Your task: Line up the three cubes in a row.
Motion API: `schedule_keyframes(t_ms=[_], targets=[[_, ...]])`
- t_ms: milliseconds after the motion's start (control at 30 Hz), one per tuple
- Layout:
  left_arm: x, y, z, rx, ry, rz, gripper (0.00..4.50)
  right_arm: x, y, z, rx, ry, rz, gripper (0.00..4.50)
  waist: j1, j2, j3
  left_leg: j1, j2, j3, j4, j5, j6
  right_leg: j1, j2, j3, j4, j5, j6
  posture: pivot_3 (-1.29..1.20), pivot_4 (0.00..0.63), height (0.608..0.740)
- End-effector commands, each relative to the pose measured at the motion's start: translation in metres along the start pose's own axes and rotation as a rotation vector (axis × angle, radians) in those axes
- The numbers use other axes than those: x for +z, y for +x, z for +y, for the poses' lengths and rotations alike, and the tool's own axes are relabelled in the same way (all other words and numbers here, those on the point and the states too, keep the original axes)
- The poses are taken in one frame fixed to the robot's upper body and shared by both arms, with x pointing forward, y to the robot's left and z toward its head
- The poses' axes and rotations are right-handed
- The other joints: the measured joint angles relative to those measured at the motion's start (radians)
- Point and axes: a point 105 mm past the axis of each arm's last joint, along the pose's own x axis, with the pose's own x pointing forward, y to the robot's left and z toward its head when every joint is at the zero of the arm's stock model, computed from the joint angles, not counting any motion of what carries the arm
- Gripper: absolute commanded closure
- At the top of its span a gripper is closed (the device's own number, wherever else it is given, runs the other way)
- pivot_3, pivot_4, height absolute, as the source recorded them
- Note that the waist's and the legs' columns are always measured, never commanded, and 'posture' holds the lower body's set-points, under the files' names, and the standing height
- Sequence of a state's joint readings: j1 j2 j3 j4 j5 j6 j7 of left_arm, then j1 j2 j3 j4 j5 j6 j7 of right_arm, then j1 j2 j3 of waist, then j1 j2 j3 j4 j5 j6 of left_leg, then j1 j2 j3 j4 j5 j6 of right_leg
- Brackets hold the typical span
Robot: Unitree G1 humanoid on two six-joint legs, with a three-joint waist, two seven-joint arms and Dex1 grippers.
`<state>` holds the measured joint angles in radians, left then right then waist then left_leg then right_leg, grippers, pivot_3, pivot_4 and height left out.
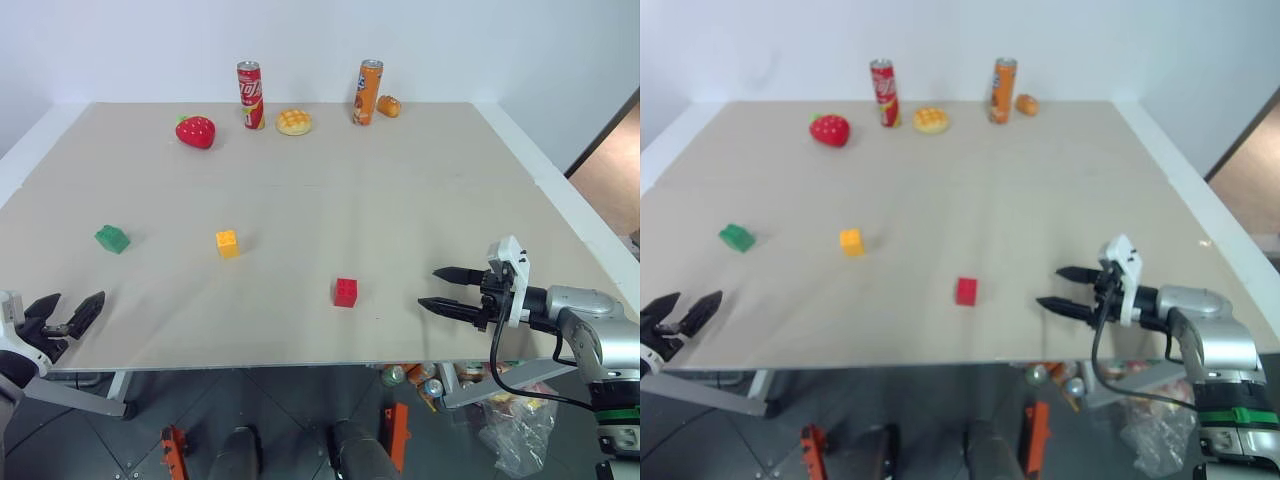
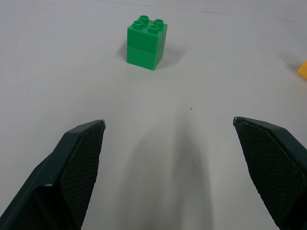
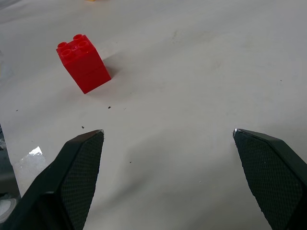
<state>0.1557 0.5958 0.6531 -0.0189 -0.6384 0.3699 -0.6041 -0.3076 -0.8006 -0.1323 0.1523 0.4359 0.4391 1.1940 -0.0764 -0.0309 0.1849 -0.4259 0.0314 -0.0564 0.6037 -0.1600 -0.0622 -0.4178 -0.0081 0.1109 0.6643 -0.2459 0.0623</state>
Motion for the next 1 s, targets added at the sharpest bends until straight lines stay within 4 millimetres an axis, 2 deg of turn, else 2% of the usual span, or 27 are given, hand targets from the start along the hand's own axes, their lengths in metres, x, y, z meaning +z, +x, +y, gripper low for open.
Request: schedule_keyframes(t_ms=[33,167,267,467,533,667,833,1000], targets=[[0.012,0.005,-0.009,-0.043,0.058,-0.026,0.06,0.011,-0.004,-0.002,-0.005,-0.045,-0.011,0.0,0.0,0.0,0.0,0.0,0.0,0.0,0.0,0.0,0.0,0.0,0.0,0.0,0.0,0.0,0.0,0.0,0.15,0.74],[0.017,0.016,-0.024,-0.122,0.091,-0.018,0.06,0.015,-0.002,0.004,0.024,-0.072,-0.007,0.0,0.002,0.0,0.0,0.0,0.0,0.0,0.0,0.0,0.0,0.0,0.0,0.0,0.0,0.0,0.0,0.0,0.15,0.74],[0.022,0.02,-0.043,-0.215,0.139,-0.024,0.06,0.013,0.0,0.01,0.06,-0.085,0.017,0.0,0.002,0.0,0.0,0.0,0.0,0.0,0.001,0.0,0.0,0.001,0.0,0.0,0.0,0.001,0.0,0.0,0.15,0.74],[0.029,0.019,-0.123,-0.661,0.304,-0.015,0.06,0.01,0.009,0.019,0.139,-0.154,0.082,0.0,0.002,0.0,0.0,0.0,0.0,0.0,0.0,0.0,0.0,0.0,0.0,0.0,0.0,0.0,0.0,0.0,0.15,0.74],[0.031,0.018,-0.139,-0.751,0.33,-0.02,0.06,0.012,0.014,0.02,0.16,-0.168,0.087,0.0,0.001,0.0,0.0,0.0,0.0,0.001,0.0,0.0,0.0,0.0,0.0,0.0,0.0,0.0,0.0,0.0,0.15,0.74],[0.029,0.017,-0.19,-1.03,0.427,-0.01,0.06,0.014,0.039,0.024,0.231,-0.213,0.094,0.0,-0.002,0.0,0.0,0.001,0.0,0.001,0.0,0.0,0.0,0.001,0.0,0.0,0.0,0.001,0.0,0.0,0.15,0.74],[0.035,0.02,-0.22,-1.172,0.456,-0.072,0.06,0.02,0.069,0.025,0.264,-0.226,0.054,0.0,-0.002,0.0,0.0,0.002,0.001,0.0,0.0,0.0,0.0,0.001,0.001,0.0,0.0,0.002,0.001,0.0,0.15,0.74],[0.038,0.019,-0.226,-1.225,0.466,-0.092,0.06,0.021,0.085,0.031,0.302,-0.228,0.031,0.0,-0.001,0.0,0.0,0.001,0.0,-0.001,-0.001,0.0,0.001,0.001,0.002,0.0,0.0,0.003,0.008,0.0,0.15,0.74]])
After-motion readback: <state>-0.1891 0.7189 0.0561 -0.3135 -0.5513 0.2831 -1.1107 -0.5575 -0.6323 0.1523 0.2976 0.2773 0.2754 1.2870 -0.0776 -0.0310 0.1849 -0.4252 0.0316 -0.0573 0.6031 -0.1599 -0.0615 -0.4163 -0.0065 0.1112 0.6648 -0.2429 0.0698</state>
